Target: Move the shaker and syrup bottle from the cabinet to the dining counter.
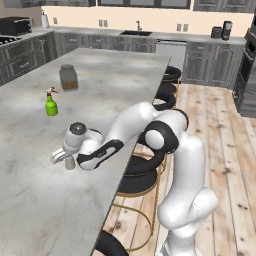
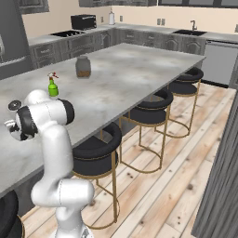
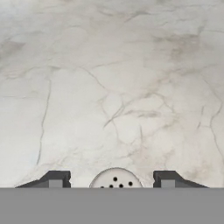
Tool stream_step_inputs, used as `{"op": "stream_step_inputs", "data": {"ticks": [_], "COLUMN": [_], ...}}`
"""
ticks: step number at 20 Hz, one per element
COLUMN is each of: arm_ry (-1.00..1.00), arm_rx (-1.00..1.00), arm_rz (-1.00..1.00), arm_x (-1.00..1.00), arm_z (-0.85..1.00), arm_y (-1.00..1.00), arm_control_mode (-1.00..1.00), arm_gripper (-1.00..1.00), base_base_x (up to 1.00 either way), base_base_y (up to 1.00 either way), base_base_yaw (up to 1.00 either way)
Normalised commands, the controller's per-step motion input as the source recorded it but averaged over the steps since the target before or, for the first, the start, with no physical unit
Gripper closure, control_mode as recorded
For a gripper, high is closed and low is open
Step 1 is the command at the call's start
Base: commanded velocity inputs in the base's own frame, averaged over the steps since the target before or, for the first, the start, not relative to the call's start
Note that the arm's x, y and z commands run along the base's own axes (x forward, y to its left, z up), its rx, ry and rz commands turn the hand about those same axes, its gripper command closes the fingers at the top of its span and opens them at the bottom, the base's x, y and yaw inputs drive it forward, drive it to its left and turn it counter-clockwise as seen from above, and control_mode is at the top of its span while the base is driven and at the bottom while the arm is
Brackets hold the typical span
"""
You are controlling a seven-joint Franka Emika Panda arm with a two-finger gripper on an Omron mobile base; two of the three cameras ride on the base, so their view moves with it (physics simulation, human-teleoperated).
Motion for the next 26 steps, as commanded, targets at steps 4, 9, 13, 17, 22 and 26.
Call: {"op": "stream_step_inputs", "data": {"ticks": [4, 9, 13, 17, 22, 26], "arm_ry": [0.00, 0.00, 0.00, 0.00, 0.00, 0.00], "arm_rx": [0.00, 0.04, 0.14, 0.15, 0.07, 0.01], "arm_rz": [0.00, 0.00, -0.05, -0.07, -0.12, -0.16], "arm_x": [0.00, -0.18, -0.43, -0.42, -0.30, -0.12], "arm_z": [0.00, 0.50, 1.00, 1.00, 1.00, 1.00], "arm_y": [0.00, -0.08, -0.35, -0.40, -0.15, 0.00], "arm_control_mode": [-1.00, -1.00, -1.00, -1.00, -1.00, -1.00], "arm_gripper": [-1.00, -1.00, -1.00, -1.00, -1.00, -1.00], "base_base_x": [0.00, 0.00, 0.00, 0.00, 0.00, 0.00], "base_base_y": [0.00, 0.00, 0.00, 0.00, 0.00, 0.00], "base_base_yaw": [0.00, 0.00, 0.00, 0.00, 0.00, 0.00]}}
